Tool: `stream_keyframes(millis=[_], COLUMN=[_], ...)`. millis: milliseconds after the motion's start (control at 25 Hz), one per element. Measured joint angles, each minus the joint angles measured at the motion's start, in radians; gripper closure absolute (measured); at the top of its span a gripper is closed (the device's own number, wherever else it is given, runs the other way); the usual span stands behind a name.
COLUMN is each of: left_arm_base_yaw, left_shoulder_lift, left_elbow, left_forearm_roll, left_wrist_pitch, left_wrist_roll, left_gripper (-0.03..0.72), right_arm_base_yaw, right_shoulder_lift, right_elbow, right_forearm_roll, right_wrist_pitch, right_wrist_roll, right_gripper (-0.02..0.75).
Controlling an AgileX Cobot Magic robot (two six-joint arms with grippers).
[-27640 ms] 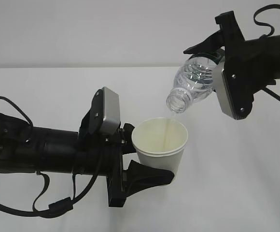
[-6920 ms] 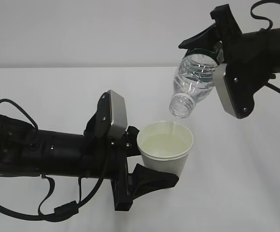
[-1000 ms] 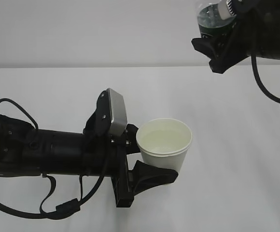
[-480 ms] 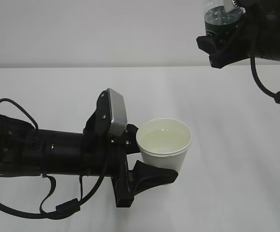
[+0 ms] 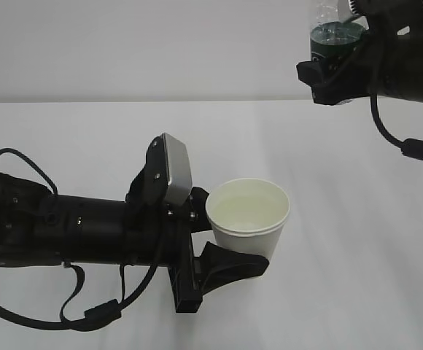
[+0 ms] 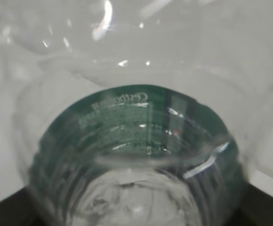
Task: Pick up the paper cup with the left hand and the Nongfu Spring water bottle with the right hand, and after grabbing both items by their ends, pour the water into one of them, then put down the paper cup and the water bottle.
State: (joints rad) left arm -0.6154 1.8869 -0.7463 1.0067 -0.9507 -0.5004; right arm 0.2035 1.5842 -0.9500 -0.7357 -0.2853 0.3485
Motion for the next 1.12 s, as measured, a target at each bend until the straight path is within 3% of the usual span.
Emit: stream_keyframes(millis=[840,1120], left_arm_base_yaw=[0.0,0.0], left_shoulder_lift=[0.0,0.0], left_elbow=[0.0,0.0], left_forearm_roll=[-0.011,-0.012], left_wrist_pitch=[0.017,0.017], left_wrist_roll=[0.001,0.002], left_gripper=[0.214,0.215], right_arm_base_yaw=[-0.094,-0.11], right_shoulder_lift=[0.088,0.102], right_elbow=[0.0,0.089], right_forearm_roll=[0.21,0.388], right_wrist_pitch=[-0.083,-0.218], right_wrist_roll=[-0.12,-0.25], right_gripper=[0.246,0.246])
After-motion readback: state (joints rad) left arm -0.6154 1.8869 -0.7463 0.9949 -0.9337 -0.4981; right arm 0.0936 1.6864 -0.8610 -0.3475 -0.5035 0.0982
